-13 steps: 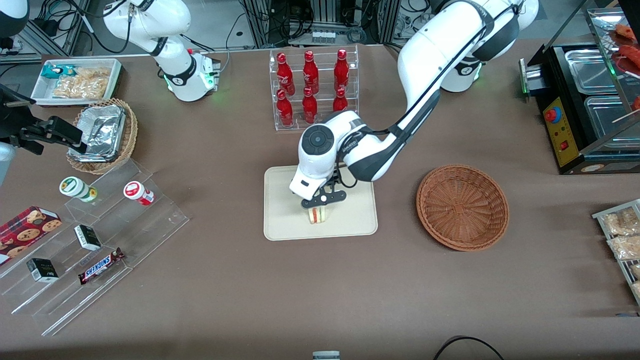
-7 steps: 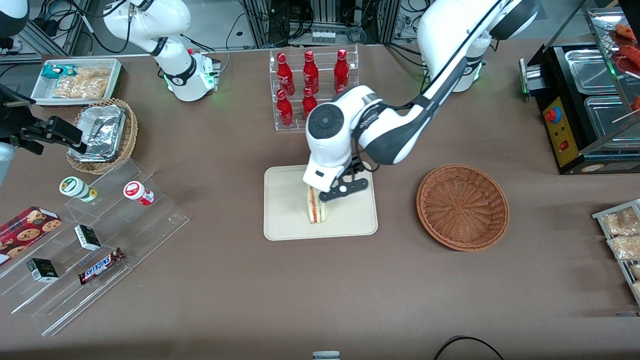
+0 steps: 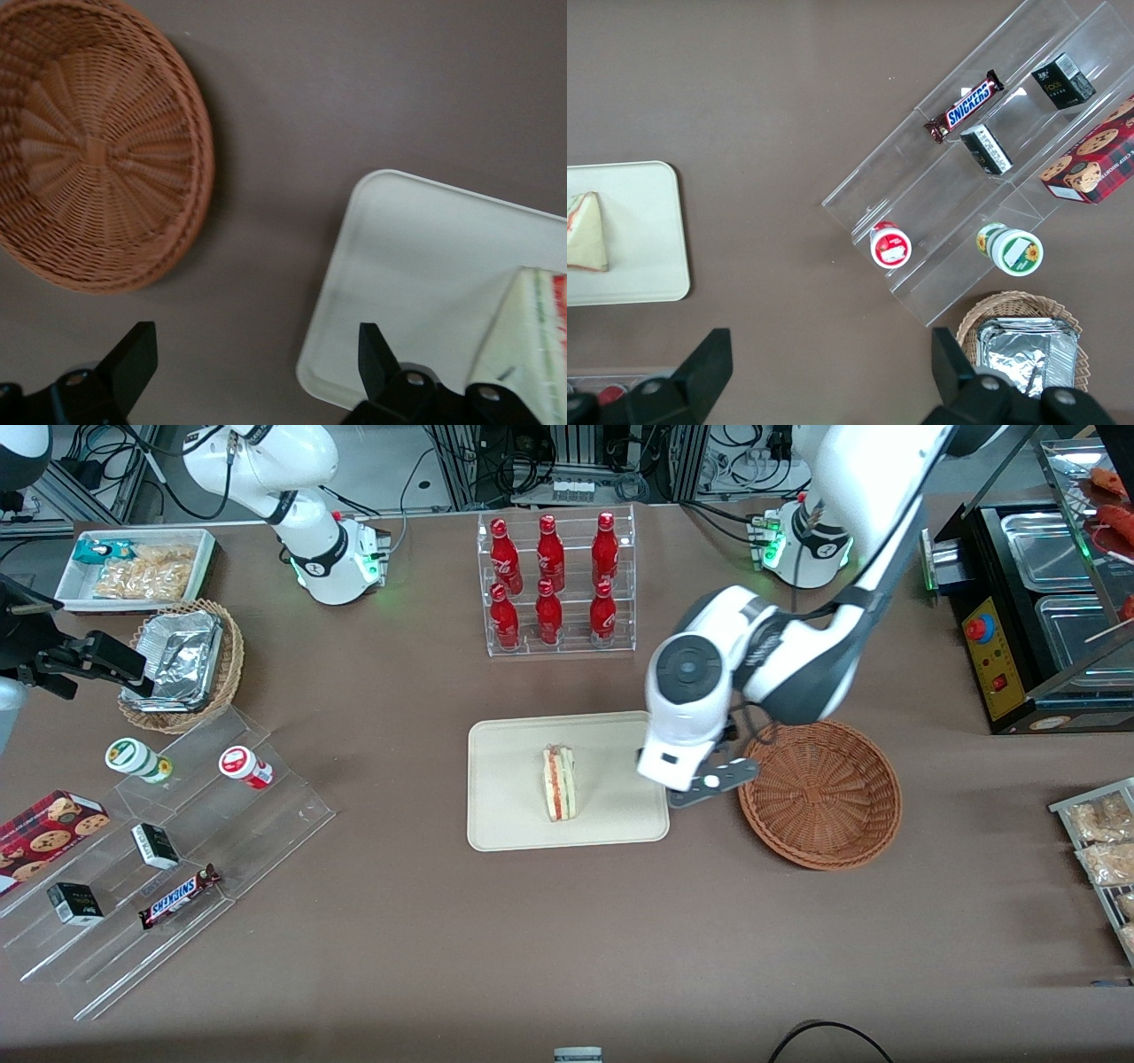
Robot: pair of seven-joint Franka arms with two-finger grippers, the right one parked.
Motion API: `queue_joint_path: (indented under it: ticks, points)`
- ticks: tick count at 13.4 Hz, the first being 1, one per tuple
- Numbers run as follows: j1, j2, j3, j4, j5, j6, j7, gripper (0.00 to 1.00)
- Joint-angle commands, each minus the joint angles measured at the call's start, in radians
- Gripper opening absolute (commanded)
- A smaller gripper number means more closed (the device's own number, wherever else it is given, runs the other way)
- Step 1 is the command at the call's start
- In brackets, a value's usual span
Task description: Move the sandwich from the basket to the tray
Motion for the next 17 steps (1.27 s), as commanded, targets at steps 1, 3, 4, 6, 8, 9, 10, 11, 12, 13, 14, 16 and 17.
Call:
queue_joint_path:
  ticks: [1, 3, 4, 6, 8, 9, 10, 11, 12, 13, 14, 16, 17]
  points:
    - [0.098, -0.133, -0.007, -0.151, -0.012, 0.014, 0.118, 1.00]
    - [0.152, -0.182, -0.007, -0.189, -0.046, 0.011, 0.214, 1.00]
    - [0.181, -0.210, -0.007, -0.211, -0.076, 0.008, 0.277, 1.00]
    - [0.234, -0.250, -0.007, -0.238, -0.102, 0.002, 0.368, 1.00]
    - [0.288, -0.302, -0.007, -0.264, -0.130, -0.026, 0.451, 1.00]
    - [0.294, -0.313, 0.005, -0.266, -0.157, -0.053, 0.507, 1.00]
    - [0.282, -0.328, 0.052, -0.263, -0.174, -0.084, 0.556, 1.00]
    - [0.267, -0.360, 0.083, -0.264, -0.178, -0.104, 0.596, 1.00]
    - [0.261, -0.377, 0.100, -0.263, -0.200, -0.130, 0.639, 1.00]
    - [0.256, -0.393, 0.126, -0.258, -0.211, -0.155, 0.676, 1.00]
    - [0.244, -0.405, 0.151, -0.258, -0.214, -0.173, 0.710, 1.00]
    - [0.190, -0.424, 0.239, -0.246, -0.214, -0.217, 0.785, 1.00]
    - [0.183, -0.430, 0.269, -0.228, -0.214, -0.251, 0.830, 1.00]
